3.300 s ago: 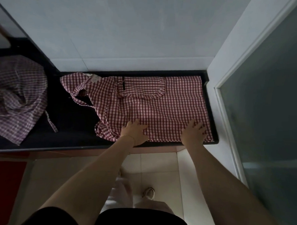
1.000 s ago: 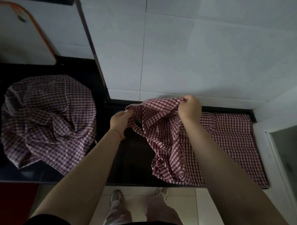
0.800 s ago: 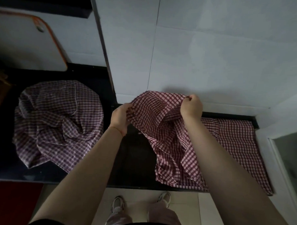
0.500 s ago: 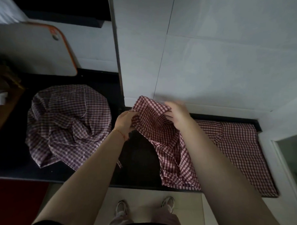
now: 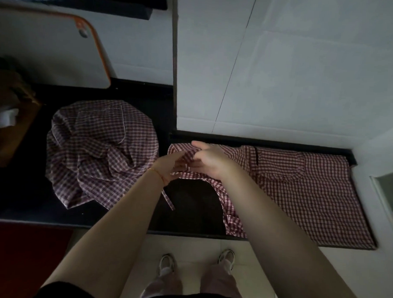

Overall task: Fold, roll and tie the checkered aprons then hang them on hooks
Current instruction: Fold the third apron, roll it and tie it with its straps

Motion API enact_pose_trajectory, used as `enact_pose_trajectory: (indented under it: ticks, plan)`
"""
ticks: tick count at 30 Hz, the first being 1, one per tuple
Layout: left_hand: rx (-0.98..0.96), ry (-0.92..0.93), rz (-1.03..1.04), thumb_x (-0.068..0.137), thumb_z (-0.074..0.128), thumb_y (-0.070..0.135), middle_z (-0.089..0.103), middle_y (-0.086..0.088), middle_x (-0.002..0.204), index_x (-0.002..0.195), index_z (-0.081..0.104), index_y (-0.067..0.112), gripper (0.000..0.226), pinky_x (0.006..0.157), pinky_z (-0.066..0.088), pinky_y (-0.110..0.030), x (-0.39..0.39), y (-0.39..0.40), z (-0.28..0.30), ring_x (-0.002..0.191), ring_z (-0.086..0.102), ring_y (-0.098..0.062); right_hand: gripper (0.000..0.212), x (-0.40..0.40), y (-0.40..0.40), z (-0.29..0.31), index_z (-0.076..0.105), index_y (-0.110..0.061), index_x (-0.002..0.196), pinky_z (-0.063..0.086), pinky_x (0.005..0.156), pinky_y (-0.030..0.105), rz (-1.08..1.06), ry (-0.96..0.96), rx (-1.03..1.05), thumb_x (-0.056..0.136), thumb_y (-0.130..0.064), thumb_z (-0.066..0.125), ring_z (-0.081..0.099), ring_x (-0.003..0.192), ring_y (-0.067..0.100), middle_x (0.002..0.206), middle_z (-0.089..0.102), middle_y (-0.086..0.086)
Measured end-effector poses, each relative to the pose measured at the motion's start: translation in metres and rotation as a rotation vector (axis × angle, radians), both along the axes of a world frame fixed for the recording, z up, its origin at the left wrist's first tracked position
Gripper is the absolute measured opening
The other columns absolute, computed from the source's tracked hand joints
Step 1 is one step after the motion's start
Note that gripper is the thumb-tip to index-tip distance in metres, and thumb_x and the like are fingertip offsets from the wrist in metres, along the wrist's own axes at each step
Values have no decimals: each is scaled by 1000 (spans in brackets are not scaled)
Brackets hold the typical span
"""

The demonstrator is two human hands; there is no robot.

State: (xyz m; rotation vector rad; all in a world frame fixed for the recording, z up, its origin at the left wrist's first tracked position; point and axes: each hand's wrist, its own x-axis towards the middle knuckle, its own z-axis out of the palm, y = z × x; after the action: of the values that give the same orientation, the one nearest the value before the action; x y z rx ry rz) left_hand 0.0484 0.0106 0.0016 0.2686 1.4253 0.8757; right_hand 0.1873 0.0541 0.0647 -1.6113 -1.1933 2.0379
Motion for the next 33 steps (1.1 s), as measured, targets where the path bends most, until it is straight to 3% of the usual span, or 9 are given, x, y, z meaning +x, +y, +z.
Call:
enact_pose_trajectory:
  ticks: [2,6,10,14,17,20,25,29,33]
  plan:
    - [10,16,69,99,55,23,65,0,81,90,62,17,13,72,45,-30,-3,1,-6,81,60,-15,58,6,-7,-6,50,-26,143,59,88,43,67,-104,54,94,6,47,66,109,32,129,59,12]
    - [30,98,258,98,49,14,57,-6,79,83,57,14,17,64,51,-30,-14,14,-20,69,56,-18,29,37,-16,-19,64,-17,116,62,74,38,-92,-401,272,94,-2,52,73,82,24,98,70,4]
    - [4,318,268,93,51,18,59,-3,83,86,57,17,10,72,50,-34,-8,19,-35,86,57,-24,9,76,-29,-37,61,-20,95,49,66,21,-54,-677,542,96,-12,57,60,80,10,88,58,-10]
    - [-103,639,410,97,48,18,49,0,96,101,51,11,9,74,39,-31,29,-10,-30,84,47,-16,15,108,-46,-57,58,-18,94,55,75,34,121,-858,559,93,-30,65,62,80,15,86,61,-4]
    - [-80,654,-2,93,46,23,62,-5,79,72,56,10,27,63,42,-31,64,-34,-35,69,56,-21,49,123,-55,-70,51,-16,111,53,87,38,337,-1019,500,80,-43,77,59,100,21,110,57,3]
    - [95,693,-277,92,56,22,67,0,85,87,68,17,14,64,48,-29,97,-46,-41,73,61,-17,61,138,-57,-80,43,-12,127,48,100,41,432,-1088,410,81,-34,77,54,117,28,130,52,11]
    - [272,801,-627,94,53,18,66,4,107,124,60,28,32,75,51,-31,137,-36,-40,89,61,-18,16,170,-56,-76,57,-9,102,45,75,31,368,-908,365,94,-23,61,56,84,19,97,61,4]
    - [217,989,-732,98,45,23,67,2,111,128,56,31,33,76,49,-33,150,-31,-53,93,62,-22,28,190,-49,-79,51,-11,76,34,53,30,224,-782,437,98,-27,57,46,59,17,69,51,4]
    - [161,1130,-766,99,47,30,69,2,104,112,66,24,24,72,47,-31,156,-31,-60,91,63,-22,36,199,-43,-75,62,0,81,39,57,31,128,-726,481,101,-30,55,50,60,21,71,58,16]
